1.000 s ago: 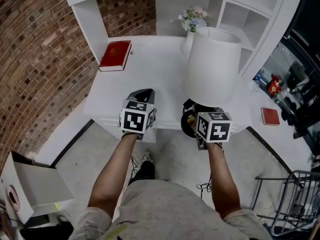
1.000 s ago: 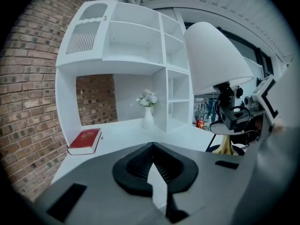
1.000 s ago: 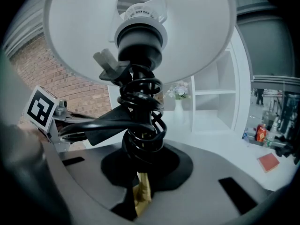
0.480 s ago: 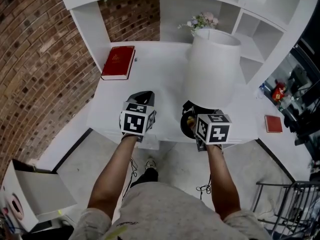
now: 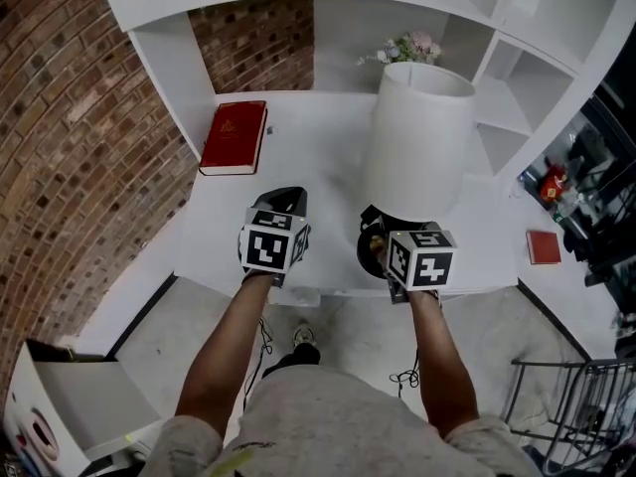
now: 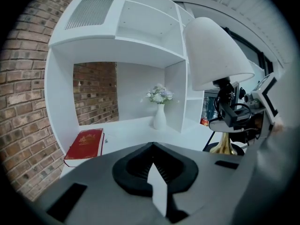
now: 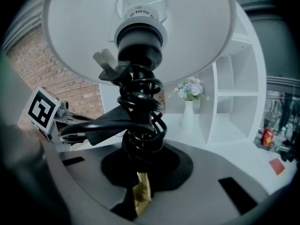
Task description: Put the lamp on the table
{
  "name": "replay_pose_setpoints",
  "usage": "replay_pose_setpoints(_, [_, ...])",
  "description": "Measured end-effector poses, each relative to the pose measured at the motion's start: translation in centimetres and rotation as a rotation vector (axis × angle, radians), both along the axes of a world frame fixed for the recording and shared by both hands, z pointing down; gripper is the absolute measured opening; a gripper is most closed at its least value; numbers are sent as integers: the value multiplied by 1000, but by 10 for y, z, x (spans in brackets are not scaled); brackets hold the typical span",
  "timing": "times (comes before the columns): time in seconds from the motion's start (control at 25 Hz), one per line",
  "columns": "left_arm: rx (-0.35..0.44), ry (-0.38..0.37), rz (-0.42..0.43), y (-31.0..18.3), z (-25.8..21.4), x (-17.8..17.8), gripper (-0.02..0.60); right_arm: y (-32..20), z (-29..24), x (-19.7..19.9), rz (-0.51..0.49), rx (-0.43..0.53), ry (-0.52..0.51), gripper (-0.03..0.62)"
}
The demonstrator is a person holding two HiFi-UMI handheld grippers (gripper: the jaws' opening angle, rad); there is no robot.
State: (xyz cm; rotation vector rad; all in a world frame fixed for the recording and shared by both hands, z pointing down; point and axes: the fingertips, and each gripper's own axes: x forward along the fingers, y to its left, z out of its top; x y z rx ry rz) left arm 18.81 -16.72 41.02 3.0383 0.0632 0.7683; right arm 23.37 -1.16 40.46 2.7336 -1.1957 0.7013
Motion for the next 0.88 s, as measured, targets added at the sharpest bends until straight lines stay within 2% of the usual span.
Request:
replay_pose_setpoints(0.48, [-36, -9, 73, -30, 7, 37, -6, -34, 6, 22, 59, -26, 3, 49])
replay_pose_setpoints(0.88, [-47, 14, 160, -43, 4, 69, -6, -55, 3, 40, 125, -26, 16, 49])
